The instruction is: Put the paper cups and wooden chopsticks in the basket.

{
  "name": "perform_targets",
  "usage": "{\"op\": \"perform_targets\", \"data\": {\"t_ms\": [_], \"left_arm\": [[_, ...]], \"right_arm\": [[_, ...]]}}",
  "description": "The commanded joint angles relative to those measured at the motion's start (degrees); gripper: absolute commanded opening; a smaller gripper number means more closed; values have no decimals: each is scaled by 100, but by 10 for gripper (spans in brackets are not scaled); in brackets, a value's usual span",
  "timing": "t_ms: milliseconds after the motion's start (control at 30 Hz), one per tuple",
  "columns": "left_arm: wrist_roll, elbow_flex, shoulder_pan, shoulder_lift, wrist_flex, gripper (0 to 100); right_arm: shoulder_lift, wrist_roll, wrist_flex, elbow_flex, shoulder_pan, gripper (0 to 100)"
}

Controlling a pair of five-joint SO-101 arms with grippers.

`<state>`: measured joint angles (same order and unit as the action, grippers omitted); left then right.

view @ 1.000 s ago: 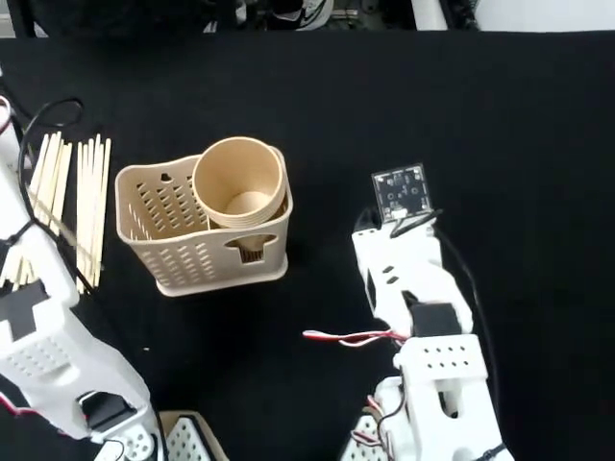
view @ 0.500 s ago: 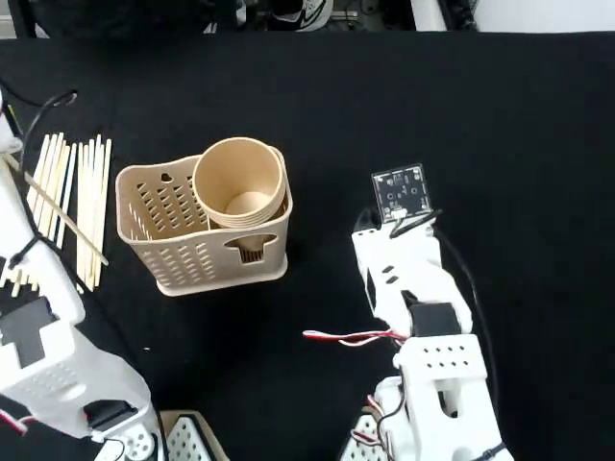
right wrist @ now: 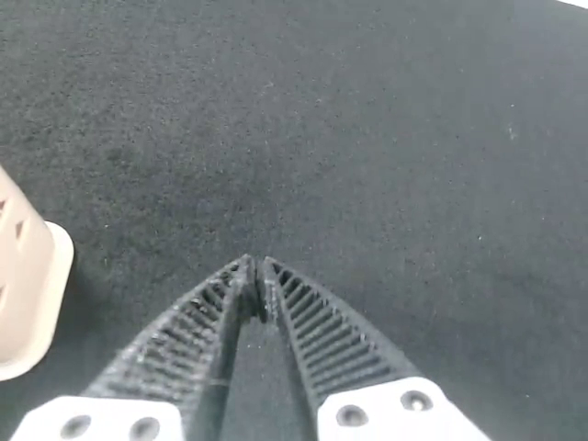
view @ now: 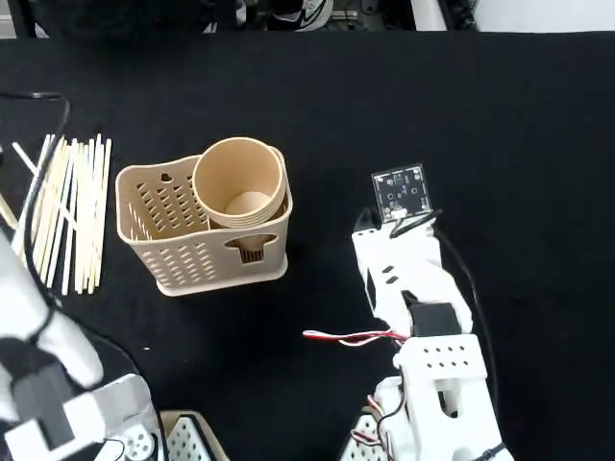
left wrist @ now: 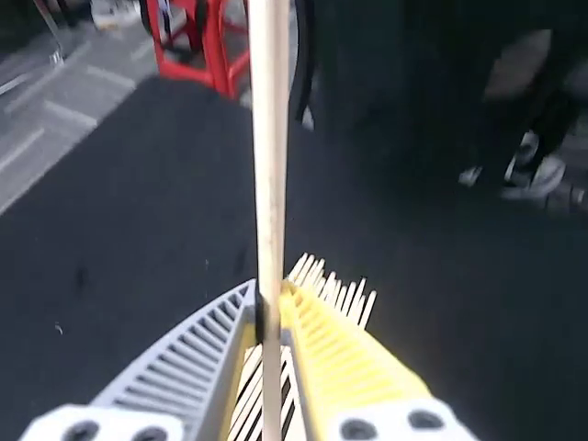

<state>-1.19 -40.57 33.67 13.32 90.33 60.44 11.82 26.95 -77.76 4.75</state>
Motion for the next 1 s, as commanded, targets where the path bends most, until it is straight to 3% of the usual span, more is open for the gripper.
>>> {"op": "perform_targets", "data": {"t_ms": [0,167,333,433,533,833,967], "left_arm": [[360,-31,-57,721,-62,27],[747,-13,-268,1222,-44,27],[712,673,-1376,2066,176,27],[712,1587,-1877,2778,-88,27],[712,2905,-2123,3499,-1011,27],[818,7609,-2193,5626,-4976,27],[1433,8980,-2193,6330,-6233,27]], "right_arm": [[40,53,-88,40,-35,13],[40,53,-88,40,-35,13],[40,53,-88,40,-53,13],[40,53,-88,40,-53,13],[40,53,-88,40,-53,13],[40,53,-97,40,-53,13],[40,62,-105,40,-53,13]]}}
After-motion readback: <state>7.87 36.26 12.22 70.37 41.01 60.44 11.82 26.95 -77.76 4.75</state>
